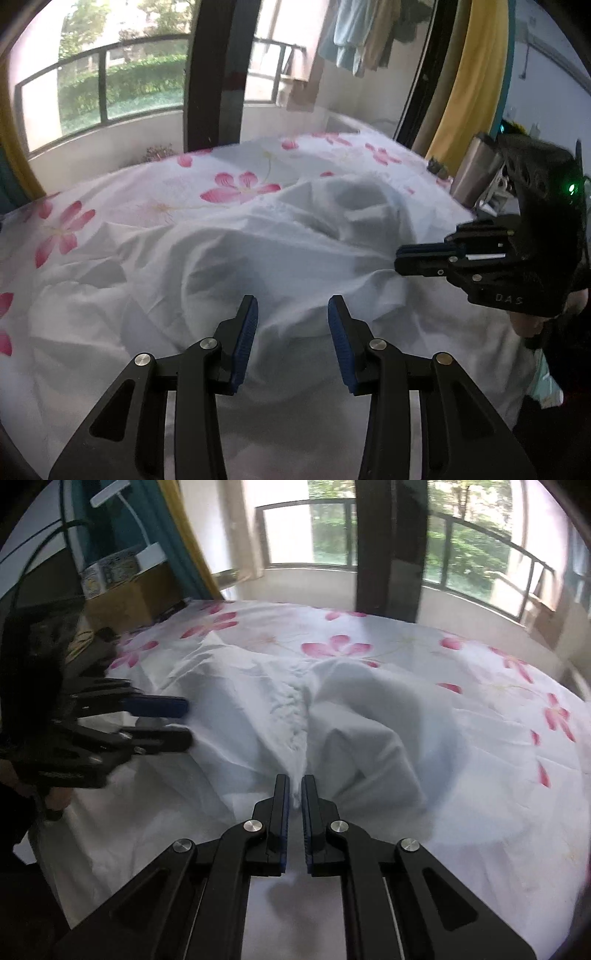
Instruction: Fold large clothes
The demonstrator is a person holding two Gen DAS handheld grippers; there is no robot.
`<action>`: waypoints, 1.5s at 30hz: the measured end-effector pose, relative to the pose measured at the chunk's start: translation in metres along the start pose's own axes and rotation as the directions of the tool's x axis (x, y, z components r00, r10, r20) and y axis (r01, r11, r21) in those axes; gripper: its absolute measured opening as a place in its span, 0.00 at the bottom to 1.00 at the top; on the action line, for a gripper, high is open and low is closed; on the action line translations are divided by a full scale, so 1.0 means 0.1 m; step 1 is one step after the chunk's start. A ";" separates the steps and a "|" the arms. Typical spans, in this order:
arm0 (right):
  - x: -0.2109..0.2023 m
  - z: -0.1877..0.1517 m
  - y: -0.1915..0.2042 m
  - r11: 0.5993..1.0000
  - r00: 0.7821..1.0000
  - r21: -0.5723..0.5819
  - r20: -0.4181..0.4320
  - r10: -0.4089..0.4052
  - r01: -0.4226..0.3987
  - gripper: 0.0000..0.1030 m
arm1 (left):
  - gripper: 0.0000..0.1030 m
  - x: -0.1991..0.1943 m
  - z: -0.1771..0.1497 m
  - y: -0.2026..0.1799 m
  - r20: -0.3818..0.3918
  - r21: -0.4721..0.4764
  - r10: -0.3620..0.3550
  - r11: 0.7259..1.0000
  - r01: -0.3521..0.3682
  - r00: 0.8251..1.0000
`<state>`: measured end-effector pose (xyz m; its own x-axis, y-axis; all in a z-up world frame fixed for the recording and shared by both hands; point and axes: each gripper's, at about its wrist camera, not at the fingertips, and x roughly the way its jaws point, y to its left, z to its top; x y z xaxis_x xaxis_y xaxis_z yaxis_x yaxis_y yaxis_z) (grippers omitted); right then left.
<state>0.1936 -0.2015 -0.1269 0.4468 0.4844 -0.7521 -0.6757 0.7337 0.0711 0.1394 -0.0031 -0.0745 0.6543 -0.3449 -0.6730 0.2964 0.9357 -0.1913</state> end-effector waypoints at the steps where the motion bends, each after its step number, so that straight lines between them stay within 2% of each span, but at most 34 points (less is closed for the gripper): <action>1: -0.05 -0.02 0.00 1.000 1.000 0.006 0.005 -0.016 0.016 0.07 | 0.41 -0.06 -0.01 -0.01 0.017 -0.013 0.005 1.000 -0.004 1.000; 4: -0.16 -0.06 0.00 0.998 0.998 0.019 0.010 -0.063 0.062 0.10 | 0.41 -0.21 -0.03 -0.03 0.055 -0.052 0.016 0.999 -0.013 0.998; 5: -0.21 -0.08 -0.01 0.997 0.997 0.026 0.014 -0.075 0.075 0.14 | 0.40 -0.26 -0.04 -0.04 0.066 -0.062 0.024 0.998 -0.020 0.998; 7: -0.28 -0.12 -0.03 0.995 0.995 0.041 0.023 -0.096 0.095 0.27 | 0.41 -0.35 -0.06 -0.08 0.087 -0.075 0.039 0.997 -0.033 0.995; 9: -0.37 -0.15 -0.05 0.991 0.992 0.055 0.032 -0.125 0.123 0.50 | 0.41 -0.45 -0.09 -0.11 0.109 -0.087 0.051 0.995 -0.041 0.993; 11: -0.47 -0.19 -0.07 0.986 0.987 0.073 0.048 -0.152 0.148 0.58 | 0.41 -0.55 -0.12 -0.15 0.129 -0.098 0.063 0.994 -0.050 0.990; 16: -0.65 -0.28 -0.11 0.971 0.973 0.098 0.064 -0.223 0.216 0.59 | 0.41 -0.71 -0.20 -0.21 0.151 -0.117 0.098 0.990 -0.080 0.984; 22: -0.84 -0.41 -0.21 0.958 0.962 0.141 0.080 -0.261 0.248 0.61 | 0.41 -0.87 -0.34 -0.19 0.150 -0.171 0.158 0.976 -0.132 0.976; 24: -0.89 -0.47 -0.25 0.953 0.959 0.161 0.083 -0.270 0.255 0.61 | 0.46 -0.94 -0.40 -0.14 0.141 -0.206 0.165 0.969 -0.134 0.976; 25: -0.92 -0.49 -0.28 0.951 0.958 0.172 0.084 -0.275 0.258 0.62 | 0.52 -0.96 -0.42 -0.12 0.140 -0.216 0.168 0.967 -0.136 0.976; 32: -1.08 -0.70 -0.46 0.932 0.947 0.219 0.080 -0.311 0.288 0.64 | 0.54 -1.12 -0.78 0.00 0.088 -0.272 0.247 0.938 -0.215 0.965; 38: -1.15 -0.93 -0.64 0.915 0.938 0.240 0.044 -0.345 0.325 0.64 | 0.54 -1.28 -1.13 0.16 0.028 -0.307 0.345 0.896 -0.321 0.938; 42: -1.22 -1.11 -0.84 0.893 0.923 0.259 0.015 -0.385 0.369 0.64 | 0.54 -1.41 -1.37 0.32 -0.026 -0.313 0.428 0.855 -0.414 0.903; 45: -1.27 -1.30 -1.05 0.867 0.912 0.299 -0.020 -0.411 0.398 0.64 | 0.54 -1.52 -1.52 0.43 -0.051 -0.337 0.454 0.831 -0.443 0.890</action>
<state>0.1312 -0.4017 -0.1238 0.6731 0.1306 -0.7280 -0.2331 0.9716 -0.0412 -0.0527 0.1008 -0.0886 0.6815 0.1215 -0.7217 -0.2777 0.9553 -0.1015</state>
